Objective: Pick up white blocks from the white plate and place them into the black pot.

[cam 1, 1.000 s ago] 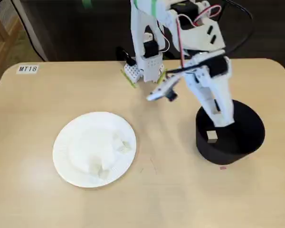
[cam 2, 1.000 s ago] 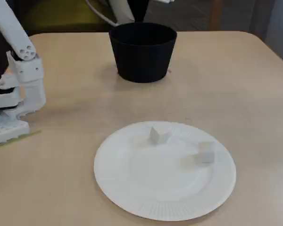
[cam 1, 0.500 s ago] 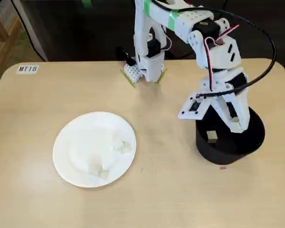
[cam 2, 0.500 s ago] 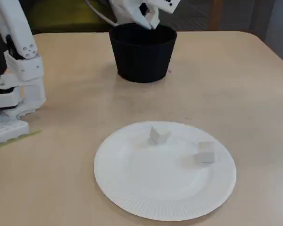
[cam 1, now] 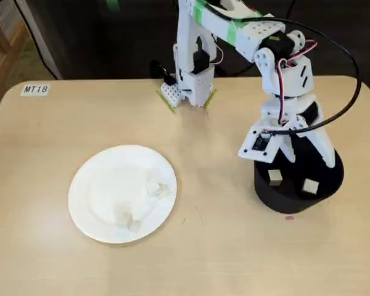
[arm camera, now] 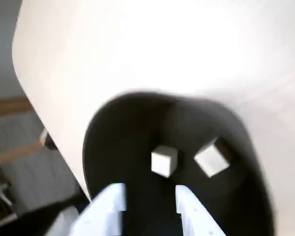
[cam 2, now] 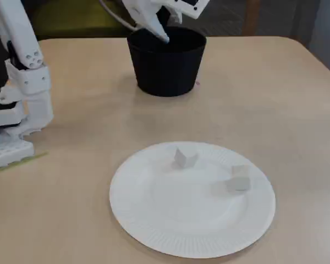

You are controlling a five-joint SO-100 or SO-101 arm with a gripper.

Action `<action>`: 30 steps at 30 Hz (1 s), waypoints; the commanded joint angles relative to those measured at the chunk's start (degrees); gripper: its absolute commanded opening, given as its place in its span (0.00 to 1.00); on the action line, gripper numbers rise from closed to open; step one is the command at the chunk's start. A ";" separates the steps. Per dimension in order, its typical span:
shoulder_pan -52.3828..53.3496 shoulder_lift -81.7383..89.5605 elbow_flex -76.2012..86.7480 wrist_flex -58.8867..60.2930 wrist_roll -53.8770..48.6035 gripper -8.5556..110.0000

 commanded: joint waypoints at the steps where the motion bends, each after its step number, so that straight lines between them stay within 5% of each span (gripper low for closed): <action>1: 15.82 7.21 -1.93 4.39 -0.70 0.05; 8: 38.58 2.29 -2.37 5.45 -3.34 0.05; 19: 45.97 -16.08 -13.45 5.10 7.12 0.05; 23: 46.14 -20.13 -17.75 6.06 8.35 0.24; 30: 48.96 -27.77 -24.26 9.76 9.84 0.31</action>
